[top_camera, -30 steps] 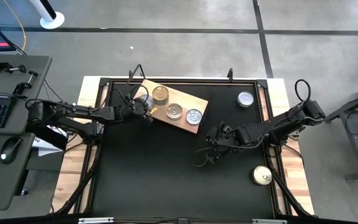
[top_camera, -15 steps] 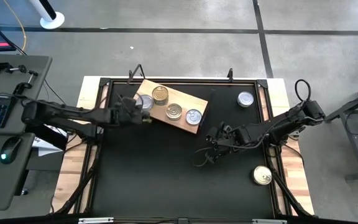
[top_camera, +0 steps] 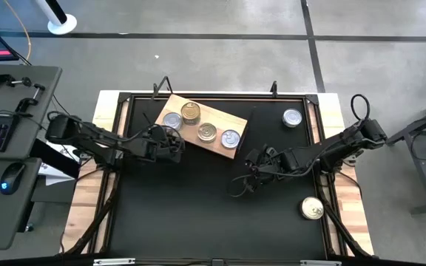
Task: Stack canned seafood by type on shelf
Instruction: Put the bottom green tuna can on the shelf, then stack the green tuna can on top of the other green tuna can on the shelf
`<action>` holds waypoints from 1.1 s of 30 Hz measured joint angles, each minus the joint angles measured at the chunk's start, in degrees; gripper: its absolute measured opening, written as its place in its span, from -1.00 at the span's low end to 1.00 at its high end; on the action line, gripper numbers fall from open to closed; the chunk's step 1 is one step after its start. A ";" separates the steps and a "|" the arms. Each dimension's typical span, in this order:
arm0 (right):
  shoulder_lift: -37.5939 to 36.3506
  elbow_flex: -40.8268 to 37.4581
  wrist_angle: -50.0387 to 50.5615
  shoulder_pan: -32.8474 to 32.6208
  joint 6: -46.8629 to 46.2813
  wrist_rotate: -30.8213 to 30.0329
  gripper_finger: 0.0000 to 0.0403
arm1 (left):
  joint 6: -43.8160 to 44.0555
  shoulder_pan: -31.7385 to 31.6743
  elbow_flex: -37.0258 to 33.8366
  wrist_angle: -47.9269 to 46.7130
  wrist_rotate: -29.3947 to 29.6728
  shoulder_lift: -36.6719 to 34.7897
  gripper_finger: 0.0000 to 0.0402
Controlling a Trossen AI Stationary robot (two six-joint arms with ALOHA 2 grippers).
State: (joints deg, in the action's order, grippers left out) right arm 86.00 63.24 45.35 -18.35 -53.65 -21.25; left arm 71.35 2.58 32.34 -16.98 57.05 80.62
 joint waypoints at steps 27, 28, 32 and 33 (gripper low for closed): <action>0.00 0.00 -1.85 0.41 2.62 8.68 0.59 | -25.11 -7.68 0.77 7.73 -8.01 0.41 -1.00; 0.00 0.00 -1.23 0.44 2.45 11.80 0.59 | -26.64 -7.18 0.99 7.86 -12.05 -0.90 -1.00; 0.00 0.02 5.29 -0.83 -0.33 19.24 0.48 | -28.60 -3.13 1.03 7.50 -21.13 -7.05 -1.00; 0.00 0.02 7.43 -1.64 -0.52 20.37 0.42 | -29.09 -1.47 1.03 7.48 -21.67 -8.75 -1.00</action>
State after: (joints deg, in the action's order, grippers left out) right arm 86.00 63.26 52.79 -19.99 -54.18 -0.88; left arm 42.27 1.11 33.36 -9.50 35.39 71.87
